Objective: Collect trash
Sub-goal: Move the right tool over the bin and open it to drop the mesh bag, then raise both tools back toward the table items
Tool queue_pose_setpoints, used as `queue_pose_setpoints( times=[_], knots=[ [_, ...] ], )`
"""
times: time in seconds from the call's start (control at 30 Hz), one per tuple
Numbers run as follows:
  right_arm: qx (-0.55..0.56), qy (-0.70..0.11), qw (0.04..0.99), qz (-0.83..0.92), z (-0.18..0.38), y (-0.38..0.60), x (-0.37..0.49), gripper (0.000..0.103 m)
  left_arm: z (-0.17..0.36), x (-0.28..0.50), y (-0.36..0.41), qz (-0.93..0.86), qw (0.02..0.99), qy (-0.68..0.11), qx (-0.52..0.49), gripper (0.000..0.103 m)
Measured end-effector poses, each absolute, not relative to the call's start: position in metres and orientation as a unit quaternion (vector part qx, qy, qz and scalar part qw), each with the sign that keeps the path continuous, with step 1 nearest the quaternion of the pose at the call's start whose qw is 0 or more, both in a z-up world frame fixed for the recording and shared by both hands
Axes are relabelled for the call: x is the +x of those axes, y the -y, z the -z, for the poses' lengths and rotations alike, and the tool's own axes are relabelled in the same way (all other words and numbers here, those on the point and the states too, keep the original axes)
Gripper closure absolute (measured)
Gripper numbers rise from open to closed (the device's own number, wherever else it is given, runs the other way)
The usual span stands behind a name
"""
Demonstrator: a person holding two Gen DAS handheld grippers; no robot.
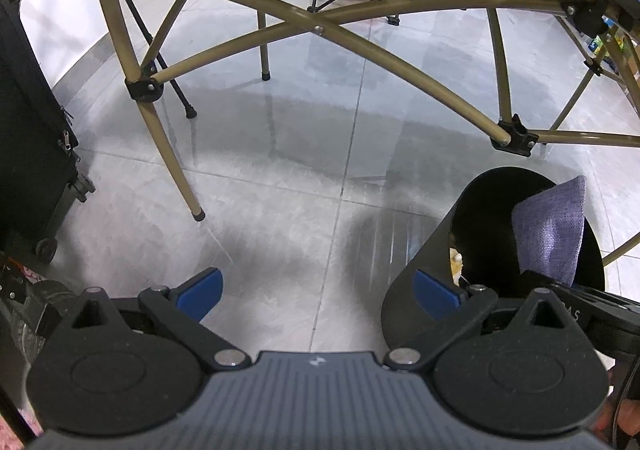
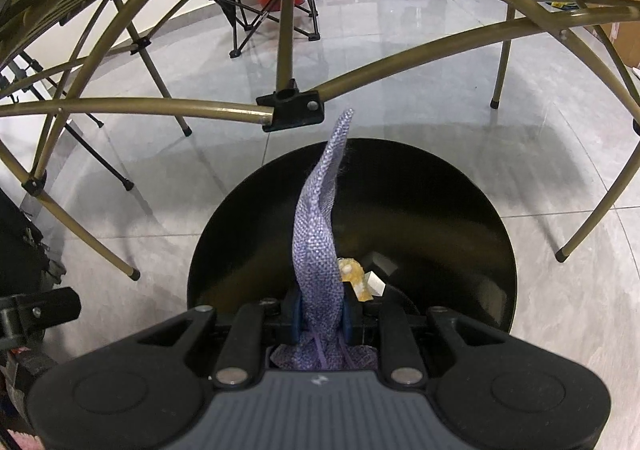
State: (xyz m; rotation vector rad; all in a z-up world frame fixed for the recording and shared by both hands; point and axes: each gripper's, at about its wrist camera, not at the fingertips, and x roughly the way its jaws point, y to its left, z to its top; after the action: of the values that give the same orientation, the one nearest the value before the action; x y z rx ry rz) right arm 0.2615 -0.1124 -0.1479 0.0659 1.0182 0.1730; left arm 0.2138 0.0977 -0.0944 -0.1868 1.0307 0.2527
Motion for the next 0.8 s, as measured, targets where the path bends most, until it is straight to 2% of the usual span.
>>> queue_pose_setpoints(
  times=[0.2,0.23,0.27,0.3,0.37,0.53,0.57,0.8],
  knots=[
    [0.037,-0.495,0.864,-0.083,0.151,0.112,0.265,0.081,0.096,0.213,-0.099,-0.122,0.857,-0.492,-0.09,0.0],
    [0.038,-0.495,0.864,-0.081,0.151,0.112,0.265,0.077,0.096,0.213,-0.099,-0.122,0.857,-0.492,-0.09,0.0],
    [0.04,-0.494,0.865,-0.08,0.151,0.112,0.266,0.066,0.096,0.213,-0.099,-0.121,0.857,-0.492,-0.09,0.0],
    [0.044,-0.492,0.866,-0.078,0.15,0.113,0.266,0.049,0.096,0.213,-0.099,-0.122,0.857,-0.492,-0.09,0.0],
    [0.05,-0.489,0.868,-0.076,0.149,0.116,0.265,0.027,0.096,0.213,-0.099,-0.122,0.857,-0.492,-0.09,0.0],
    [0.04,-0.493,0.867,-0.064,0.151,0.116,0.268,0.002,0.095,0.213,-0.099,-0.121,0.857,-0.492,-0.09,0.0],
    [0.04,-0.495,0.866,-0.064,0.152,0.117,0.268,0.0,0.095,0.213,-0.099,-0.121,0.858,-0.492,-0.09,0.0],
    [0.041,-0.498,0.865,-0.055,0.153,0.122,0.268,0.0,0.096,0.211,-0.098,-0.119,0.858,-0.492,-0.088,0.0]
  ],
)
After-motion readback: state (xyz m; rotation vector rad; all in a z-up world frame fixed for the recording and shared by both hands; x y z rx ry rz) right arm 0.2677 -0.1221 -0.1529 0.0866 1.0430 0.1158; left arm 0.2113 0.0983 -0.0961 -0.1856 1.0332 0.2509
